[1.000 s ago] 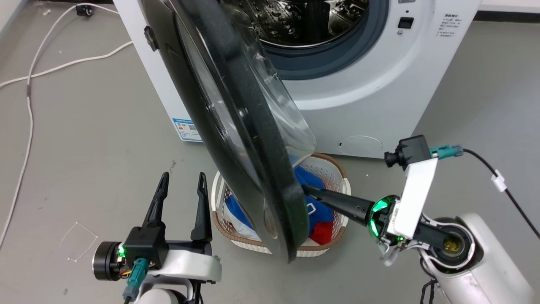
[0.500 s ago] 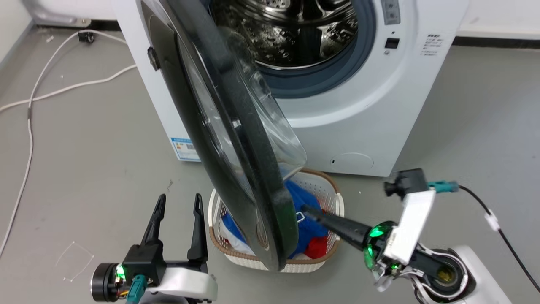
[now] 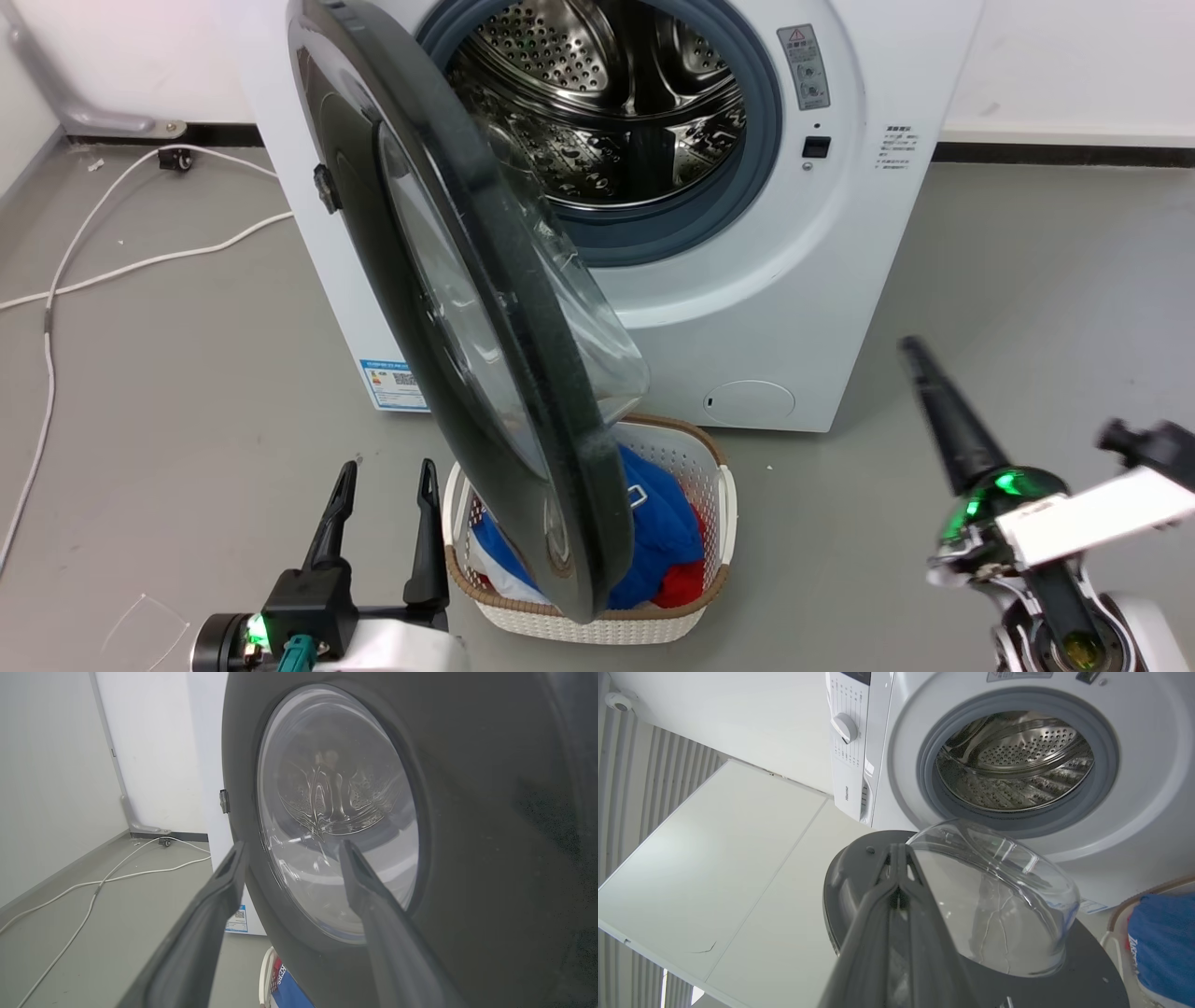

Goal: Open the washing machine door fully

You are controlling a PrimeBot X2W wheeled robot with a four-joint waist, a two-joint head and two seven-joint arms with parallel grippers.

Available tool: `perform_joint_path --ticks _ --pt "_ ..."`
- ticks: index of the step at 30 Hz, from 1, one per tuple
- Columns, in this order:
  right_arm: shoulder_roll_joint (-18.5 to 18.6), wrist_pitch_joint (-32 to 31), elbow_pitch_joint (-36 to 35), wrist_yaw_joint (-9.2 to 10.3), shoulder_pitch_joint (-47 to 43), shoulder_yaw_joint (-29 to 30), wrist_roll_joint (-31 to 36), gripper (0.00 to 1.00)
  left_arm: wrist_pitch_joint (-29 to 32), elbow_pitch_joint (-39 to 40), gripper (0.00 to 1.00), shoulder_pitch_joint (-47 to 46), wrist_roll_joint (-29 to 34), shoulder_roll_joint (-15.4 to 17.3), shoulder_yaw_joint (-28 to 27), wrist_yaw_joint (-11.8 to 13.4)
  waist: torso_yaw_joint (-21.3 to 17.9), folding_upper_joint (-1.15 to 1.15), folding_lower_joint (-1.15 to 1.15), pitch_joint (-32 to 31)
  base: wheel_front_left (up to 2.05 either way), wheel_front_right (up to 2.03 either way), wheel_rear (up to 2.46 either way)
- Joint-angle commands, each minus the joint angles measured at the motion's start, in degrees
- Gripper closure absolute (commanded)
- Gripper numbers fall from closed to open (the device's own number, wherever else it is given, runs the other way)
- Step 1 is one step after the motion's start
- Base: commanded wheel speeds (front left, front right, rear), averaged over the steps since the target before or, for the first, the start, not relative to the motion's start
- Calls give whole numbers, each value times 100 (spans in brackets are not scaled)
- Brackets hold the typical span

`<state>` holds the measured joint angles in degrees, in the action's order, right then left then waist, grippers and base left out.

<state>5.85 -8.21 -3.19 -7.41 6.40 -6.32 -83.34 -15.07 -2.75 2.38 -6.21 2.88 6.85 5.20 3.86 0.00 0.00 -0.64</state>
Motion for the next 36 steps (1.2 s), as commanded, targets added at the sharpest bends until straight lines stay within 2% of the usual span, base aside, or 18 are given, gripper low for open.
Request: perform_joint_path --ticks 1,5,8,10,14,17,21,26,35,36 --pt "-25 194 -37 -15 -132 48 149 100 -16 26 0 81 25 -1 -18 -3 -22 0 0 -17 0 0 0" --pt "327 1337 -189 -15 -289 -90 1415 100 -16 52 0 144 30 -2 -56 13 -85 0 0 -47 0 0 0" --pt "663 2162 -65 -15 -409 -323 2676 100 -16 50 0 192 33 -1 -82 17 -122 0 0 -60 0 0 0" --pt "622 2315 31 -15 -477 -279 3368 100 -16 57 0 199 28 -1 -85 25 -137 0 0 -70 0 0 0" --pt "198 2334 -199 -14 -622 350 4916 100 -16 81 0 191 7 0 -92 33 -163 0 0 -58 0 0 0" --pt "48 2337 -377 -8 -783 501 6099 100 -16 83 0 177 -2 0 -96 33 -171 0 0 -52 0 0 0" --pt "-87 2339 -315 -8 -986 552 7286 100 -16 82 0 172 -18 -1 -100 34 -194 0 0 -41 0 0 0" --pt "-244 2339 -43 -8 -1253 731 7820 100 -16 69 0 149 -33 -1 -82 42 -183 0 0 -42 0 0 0" --pt "-303 2339 59 -8 -1612 1002 7572 100 -16 83 0 208 -8 -1 -87 72 -158 0 0 -67 0 0 0" --pt "-303 2339 61 -8 -1630 1031 7503 91 -16 82 0 218 -4 -1 -94 71 -161 0 0 -71 0 0 0"
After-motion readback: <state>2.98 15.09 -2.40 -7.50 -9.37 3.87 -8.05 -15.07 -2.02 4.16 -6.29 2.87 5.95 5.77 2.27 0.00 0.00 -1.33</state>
